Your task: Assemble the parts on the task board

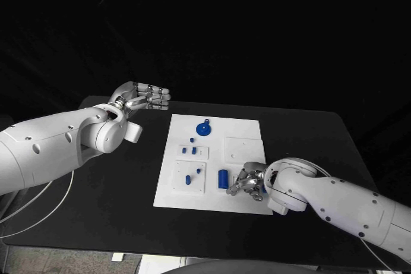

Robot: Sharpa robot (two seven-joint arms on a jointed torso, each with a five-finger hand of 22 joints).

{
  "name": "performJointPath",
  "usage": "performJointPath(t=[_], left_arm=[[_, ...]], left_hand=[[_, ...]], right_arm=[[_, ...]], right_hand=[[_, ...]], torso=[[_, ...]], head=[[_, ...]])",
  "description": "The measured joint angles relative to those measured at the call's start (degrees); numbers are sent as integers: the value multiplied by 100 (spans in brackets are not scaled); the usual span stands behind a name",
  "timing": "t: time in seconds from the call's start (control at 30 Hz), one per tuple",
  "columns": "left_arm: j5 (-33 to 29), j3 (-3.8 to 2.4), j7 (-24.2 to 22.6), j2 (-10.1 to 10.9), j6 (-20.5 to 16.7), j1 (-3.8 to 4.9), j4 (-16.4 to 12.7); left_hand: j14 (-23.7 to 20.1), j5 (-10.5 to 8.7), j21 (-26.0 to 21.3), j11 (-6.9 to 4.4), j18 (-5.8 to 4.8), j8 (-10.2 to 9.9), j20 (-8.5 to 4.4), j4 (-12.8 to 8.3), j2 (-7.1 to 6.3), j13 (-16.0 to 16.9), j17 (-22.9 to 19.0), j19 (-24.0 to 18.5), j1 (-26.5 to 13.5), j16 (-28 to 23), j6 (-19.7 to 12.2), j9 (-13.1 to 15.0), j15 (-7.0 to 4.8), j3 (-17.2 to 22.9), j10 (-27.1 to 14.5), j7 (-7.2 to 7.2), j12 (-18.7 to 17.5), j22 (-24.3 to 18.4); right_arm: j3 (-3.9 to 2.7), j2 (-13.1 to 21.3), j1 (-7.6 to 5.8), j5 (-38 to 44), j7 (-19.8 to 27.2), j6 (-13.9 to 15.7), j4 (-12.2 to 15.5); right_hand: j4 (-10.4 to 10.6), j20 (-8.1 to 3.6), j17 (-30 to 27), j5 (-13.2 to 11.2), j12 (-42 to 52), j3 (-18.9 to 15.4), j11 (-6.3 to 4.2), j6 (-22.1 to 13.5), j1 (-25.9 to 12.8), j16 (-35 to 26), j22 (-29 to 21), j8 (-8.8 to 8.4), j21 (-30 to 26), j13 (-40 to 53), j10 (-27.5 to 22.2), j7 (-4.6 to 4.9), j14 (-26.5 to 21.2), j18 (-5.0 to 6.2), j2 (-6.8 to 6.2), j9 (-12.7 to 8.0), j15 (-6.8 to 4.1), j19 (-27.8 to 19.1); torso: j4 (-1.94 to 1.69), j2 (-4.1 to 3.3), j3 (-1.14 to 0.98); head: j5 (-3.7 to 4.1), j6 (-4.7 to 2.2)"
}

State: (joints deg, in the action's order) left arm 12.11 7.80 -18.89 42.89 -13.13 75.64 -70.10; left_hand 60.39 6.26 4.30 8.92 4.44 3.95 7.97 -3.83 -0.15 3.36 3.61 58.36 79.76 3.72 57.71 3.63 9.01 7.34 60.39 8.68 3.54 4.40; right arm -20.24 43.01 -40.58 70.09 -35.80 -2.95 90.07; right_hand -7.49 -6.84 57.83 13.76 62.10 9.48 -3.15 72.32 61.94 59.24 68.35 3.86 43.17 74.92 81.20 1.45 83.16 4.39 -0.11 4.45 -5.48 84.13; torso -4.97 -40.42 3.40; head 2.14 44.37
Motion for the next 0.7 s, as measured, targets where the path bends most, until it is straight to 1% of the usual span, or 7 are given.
performJointPath(t=[0.13, 0.2, 0.27, 0.37, 0.53, 0.63, 0.7], left_arm=[[0, 1, 3, 1, 3, 0, 1], [0, 2, 5, 2, 5, 0, 1], [0, 2, 6, 4, 7, 0, 1], [0, 3, 6, 10, 9, 0, 0], [0, 4, 6, 30, 11, 0, -6], [0, 4, 3, 43, 11, 0, -8], [0, 4, 1, 49, 11, 0, -9]], left_hand=[[0, 0, 0, 0, 0, 0, 0, 0, 0, 0, 0, 0, 0, 0, 0, 0, 0, 0, 0, 0, 0, 0], [0, 0, 0, 0, 0, 0, 0, 0, 0, 0, 0, 0, 0, 0, 0, 0, 0, 0, 0, 0, 0, 0], [0, 0, 0, 0, 0, 0, 0, 0, 0, 0, 0, 0, 0, 0, 0, 0, 0, 0, 0, 0, 0, 1], [0, 0, 0, 0, 0, 0, 0, 0, 0, 0, 0, 0, 0, 0, 0, 0, 0, 0, 0, 0, 0, 1], [0, 0, 0, 0, 0, 0, 0, 0, 0, 0, 0, 0, 0, 0, 0, 0, 0, 0, 0, 0, 0, 1], [0, 0, 0, 0, 0, 0, 0, 6, 0, 0, 0, 0, 0, 0, 0, 0, 0, -6, 0, 0, 0, 1], [0, 0, 0, 0, 0, 0, 0, 15, 0, 0, 0, 0, 0, 0, 0, 0, 0, -15, 0, 0, 0, 1]], right_arm=[[0, 53, 2, -9, 35, 14, 40], [-3, 113, 3, -19, 75, 29, 88], [-16, 177, 4, -27, 114, 48, 136], [-86, 313, 7, -32, 180, 91, 232], [-263, 634, -1, -5, 256, 188, 350], [-341, 806, -20, 38, 269, 248, 367], [-366, 887, -34, 63, 269, 274, 364]], right_hand=[[8, 0, 0, 0, 4, -8, 0, 0, 23, 0, 0, 0, 0, 0, 0, 0, 0, 0, -23, -8, 0, 0], [32, 0, 2, -12, 45, -32, 21, -40, 22, 0, 0, 0, 0, 0, 21, 40, 0, 0, -21, -10, 0, 0], [63, 0, 8, -45, 45, -63, 21, -49, 66, 0, 8, 0, 6, 0, 20, 49, 0, 0, -66, -10, 0, 0], [109, 0, 25, -73, 85, -62, 51, -189, 131, 0, 26, 0, 48, 0, 50, 84, 0, 0, -131, -10, 0, 0], [264, 0, 45, -111, 112, -6, 51, -211, 220, 33, 43, 0, 95, 0, 50, 105, 0, 0, -256, -3, 0, 0], [352, 0, 58, -134, 112, 33, 51, -211, 248, 67, 63, 0, 134, 0, 50, 105, 0, 0, -323, -4, 0, 0], [379, 0, 58, -174, 112, 49, 64, -211, 286, 67, 69, 0, 134, 0, 63, 105, 0, 0, -360, -4, 0, 0]], torso=[[2, 0, -1], [3, 0, -1], [5, 0, -2], [8, 1, -4], [16, 2, -5], [18, 3, -7], [18, 3, -8]], head=[[14, -4], [27, -12], [46, -23], [84, -35], [147, -51], [198, -55], [223, -59]])
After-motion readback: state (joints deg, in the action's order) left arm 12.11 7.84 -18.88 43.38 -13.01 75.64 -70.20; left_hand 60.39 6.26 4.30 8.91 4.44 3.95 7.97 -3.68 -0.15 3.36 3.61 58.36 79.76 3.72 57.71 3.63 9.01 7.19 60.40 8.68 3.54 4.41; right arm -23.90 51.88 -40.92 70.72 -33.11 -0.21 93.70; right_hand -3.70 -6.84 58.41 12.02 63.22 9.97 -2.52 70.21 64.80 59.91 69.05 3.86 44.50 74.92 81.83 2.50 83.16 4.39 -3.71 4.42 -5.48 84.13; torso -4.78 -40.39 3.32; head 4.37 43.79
